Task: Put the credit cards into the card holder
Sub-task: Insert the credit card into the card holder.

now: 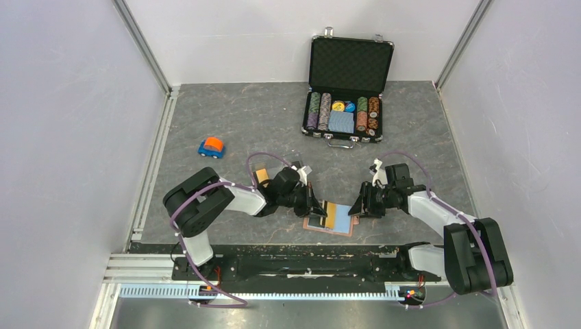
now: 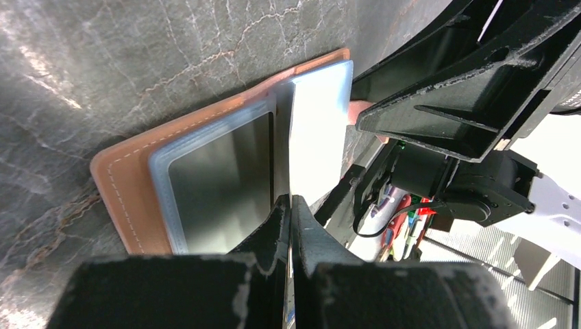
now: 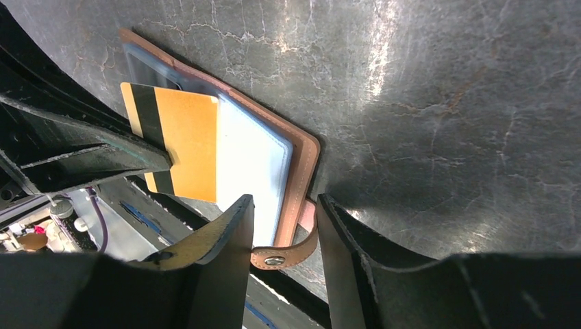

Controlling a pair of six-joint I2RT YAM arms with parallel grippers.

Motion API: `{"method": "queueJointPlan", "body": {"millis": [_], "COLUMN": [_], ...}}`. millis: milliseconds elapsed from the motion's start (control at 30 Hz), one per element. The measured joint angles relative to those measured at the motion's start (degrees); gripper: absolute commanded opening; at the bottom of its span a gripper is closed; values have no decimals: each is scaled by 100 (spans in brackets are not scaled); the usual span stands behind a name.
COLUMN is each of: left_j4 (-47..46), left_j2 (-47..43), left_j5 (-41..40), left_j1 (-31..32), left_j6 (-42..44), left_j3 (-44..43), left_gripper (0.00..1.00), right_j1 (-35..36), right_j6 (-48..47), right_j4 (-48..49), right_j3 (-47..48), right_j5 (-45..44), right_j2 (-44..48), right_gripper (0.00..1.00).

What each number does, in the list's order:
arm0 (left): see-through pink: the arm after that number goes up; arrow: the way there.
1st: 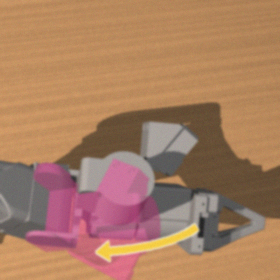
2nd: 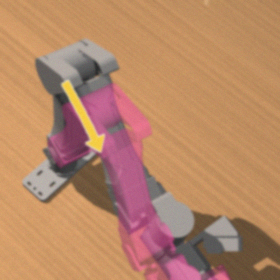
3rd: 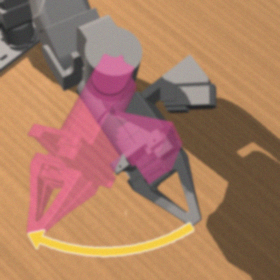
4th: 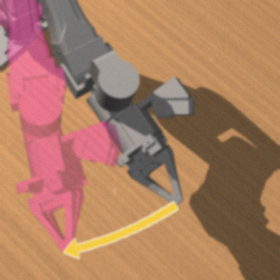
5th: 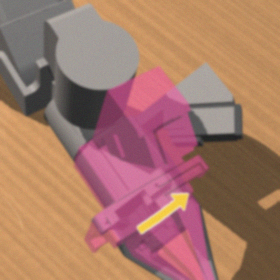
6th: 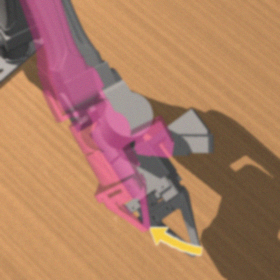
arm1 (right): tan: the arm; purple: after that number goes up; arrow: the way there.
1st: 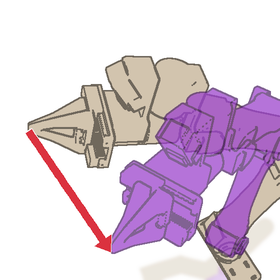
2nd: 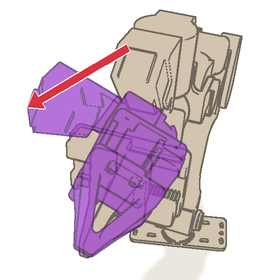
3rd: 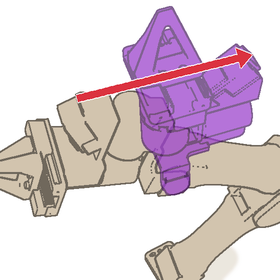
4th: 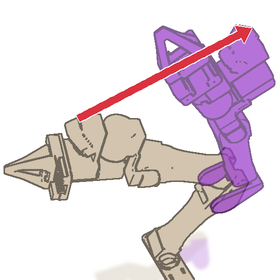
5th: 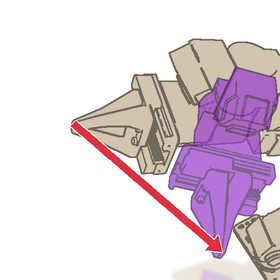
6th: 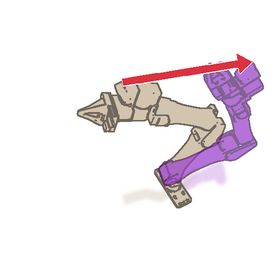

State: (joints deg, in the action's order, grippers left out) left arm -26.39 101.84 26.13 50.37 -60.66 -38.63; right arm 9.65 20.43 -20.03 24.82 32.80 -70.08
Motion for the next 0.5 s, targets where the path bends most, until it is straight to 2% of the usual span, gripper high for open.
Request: {"method": "queueJointPlan", "body": {"millis": [500], "left_j4": [-138], "left_j2": [195], "left_j5": [125], "left_j1": [79], "left_j6": [-107], "left_j3": [-116], "left_gripper": [2], "right_j1": [-9], "right_j6": [59], "right_j4": [140], "right_j3": [-107], "right_j5": [42], "right_j2": [39], "right_gripper": [39]}}
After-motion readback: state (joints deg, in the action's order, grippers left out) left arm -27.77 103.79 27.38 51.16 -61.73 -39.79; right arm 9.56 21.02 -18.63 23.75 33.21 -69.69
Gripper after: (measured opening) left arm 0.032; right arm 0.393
